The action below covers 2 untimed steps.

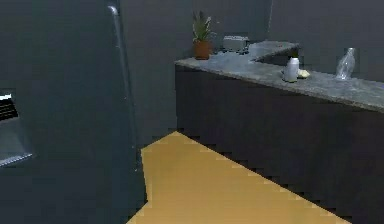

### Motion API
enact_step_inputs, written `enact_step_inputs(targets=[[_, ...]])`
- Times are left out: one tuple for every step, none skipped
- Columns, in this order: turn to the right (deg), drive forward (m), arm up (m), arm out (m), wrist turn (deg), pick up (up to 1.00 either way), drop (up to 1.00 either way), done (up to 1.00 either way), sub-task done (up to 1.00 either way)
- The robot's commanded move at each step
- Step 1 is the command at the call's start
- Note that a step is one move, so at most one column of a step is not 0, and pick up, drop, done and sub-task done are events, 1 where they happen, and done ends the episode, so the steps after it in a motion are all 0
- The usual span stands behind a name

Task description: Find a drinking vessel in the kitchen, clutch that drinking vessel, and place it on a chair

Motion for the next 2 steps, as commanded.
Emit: enact_step_inputs(targets=[[30.0, 0.0, 0.0, 0.0, 0.0, 0.0, 0.0, 0.0, 0.0], [0.0, 1.0, 0.0, 0.0, 0.0, 0.0, 0.0, 0.0, 0.0]])
